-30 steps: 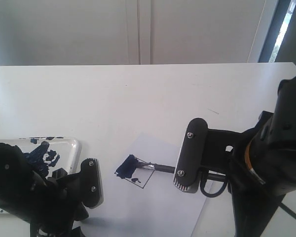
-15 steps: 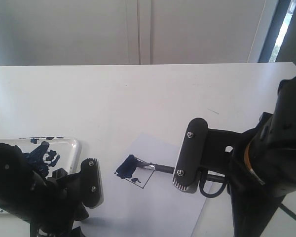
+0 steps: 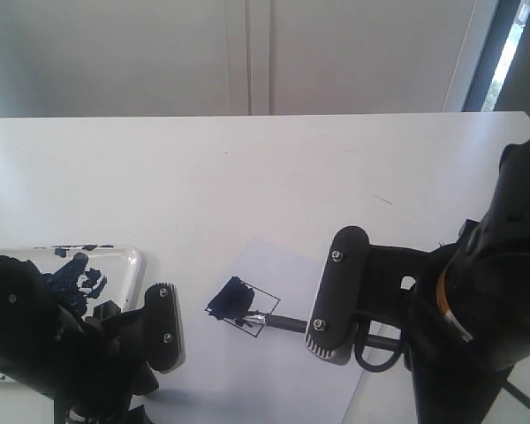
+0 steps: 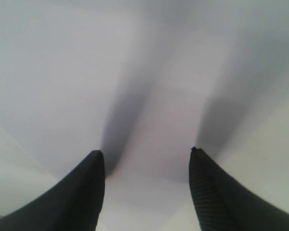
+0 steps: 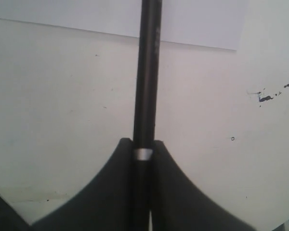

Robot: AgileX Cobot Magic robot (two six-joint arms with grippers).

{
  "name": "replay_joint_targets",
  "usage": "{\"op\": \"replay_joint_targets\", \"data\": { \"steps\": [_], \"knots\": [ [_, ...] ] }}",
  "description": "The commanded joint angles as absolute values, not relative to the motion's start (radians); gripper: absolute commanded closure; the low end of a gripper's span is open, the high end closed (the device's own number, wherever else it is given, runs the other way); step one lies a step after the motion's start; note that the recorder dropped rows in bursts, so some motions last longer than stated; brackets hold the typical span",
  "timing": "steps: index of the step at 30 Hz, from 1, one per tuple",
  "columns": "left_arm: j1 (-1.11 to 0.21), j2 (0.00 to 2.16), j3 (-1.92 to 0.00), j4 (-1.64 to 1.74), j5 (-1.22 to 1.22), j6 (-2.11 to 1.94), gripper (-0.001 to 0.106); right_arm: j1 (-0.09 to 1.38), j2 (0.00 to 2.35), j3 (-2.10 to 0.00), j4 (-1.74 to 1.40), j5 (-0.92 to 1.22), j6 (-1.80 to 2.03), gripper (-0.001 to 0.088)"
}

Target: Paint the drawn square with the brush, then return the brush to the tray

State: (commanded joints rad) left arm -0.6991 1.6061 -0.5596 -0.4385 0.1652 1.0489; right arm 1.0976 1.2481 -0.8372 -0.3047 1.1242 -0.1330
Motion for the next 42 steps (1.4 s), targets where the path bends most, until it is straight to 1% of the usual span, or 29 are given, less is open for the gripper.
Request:
{"op": "replay_joint_targets", "data": {
  "steps": [8, 20, 27, 42],
  "knots": [
    [-0.699, 1.606, -0.560, -0.438, 0.165, 1.049, 0.049, 1.098, 1.248, -0.837, -0.315, 1.153, -0.131, 0.0868],
    [-0.699, 1.606, -0.560, -0.438, 0.165, 1.049, 0.049, 1.098, 1.248, -0.837, -0.464, 1.155, -0.019, 0.0868],
    [-0.699, 1.606, -0.560, -0.440, 0.165, 1.047, 0.049, 1.098, 1.248, -0.837, -0.462, 1.151, -0.017, 0.0868],
    [-0.699, 1.606, -0.560, -0.440, 0.160, 1.047, 0.049, 1.098, 1.248, -0.837, -0.352, 1.161, -0.086, 0.0868]
  ]
}}
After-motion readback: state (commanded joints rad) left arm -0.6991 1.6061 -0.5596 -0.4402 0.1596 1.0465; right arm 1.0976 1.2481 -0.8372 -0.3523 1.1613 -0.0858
